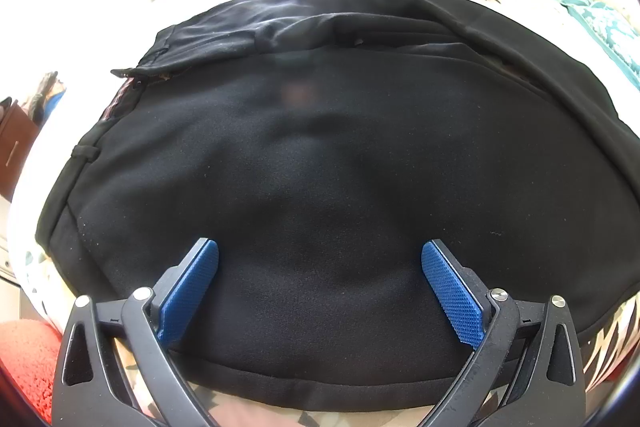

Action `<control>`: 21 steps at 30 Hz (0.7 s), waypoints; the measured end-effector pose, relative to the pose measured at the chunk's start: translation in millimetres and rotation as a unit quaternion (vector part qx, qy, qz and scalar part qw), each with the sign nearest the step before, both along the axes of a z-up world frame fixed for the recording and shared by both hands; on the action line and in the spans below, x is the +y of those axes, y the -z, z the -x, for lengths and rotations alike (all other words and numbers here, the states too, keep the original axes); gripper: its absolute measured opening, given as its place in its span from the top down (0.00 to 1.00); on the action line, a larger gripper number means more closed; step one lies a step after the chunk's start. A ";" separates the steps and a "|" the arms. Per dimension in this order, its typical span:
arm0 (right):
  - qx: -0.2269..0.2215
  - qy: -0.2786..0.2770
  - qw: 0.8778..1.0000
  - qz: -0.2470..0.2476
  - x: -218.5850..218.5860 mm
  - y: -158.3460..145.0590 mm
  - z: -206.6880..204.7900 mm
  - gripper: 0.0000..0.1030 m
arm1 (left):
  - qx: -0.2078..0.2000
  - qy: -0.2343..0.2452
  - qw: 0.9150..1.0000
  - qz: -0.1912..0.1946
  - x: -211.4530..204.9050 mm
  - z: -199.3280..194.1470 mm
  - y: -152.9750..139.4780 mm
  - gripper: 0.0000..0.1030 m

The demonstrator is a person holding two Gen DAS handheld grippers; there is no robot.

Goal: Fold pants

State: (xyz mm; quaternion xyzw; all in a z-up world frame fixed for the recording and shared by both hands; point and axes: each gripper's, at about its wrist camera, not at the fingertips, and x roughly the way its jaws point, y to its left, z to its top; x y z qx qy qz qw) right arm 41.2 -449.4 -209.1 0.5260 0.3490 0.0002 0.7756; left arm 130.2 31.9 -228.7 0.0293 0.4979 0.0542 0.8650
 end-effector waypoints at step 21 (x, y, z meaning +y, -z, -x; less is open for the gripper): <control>-0.137 -0.058 0.975 0.164 9.6 -167.8 -6.3 0.90 | 0.022 -0.044 0.981 0.187 54.6 -61.3 -50.8 0.02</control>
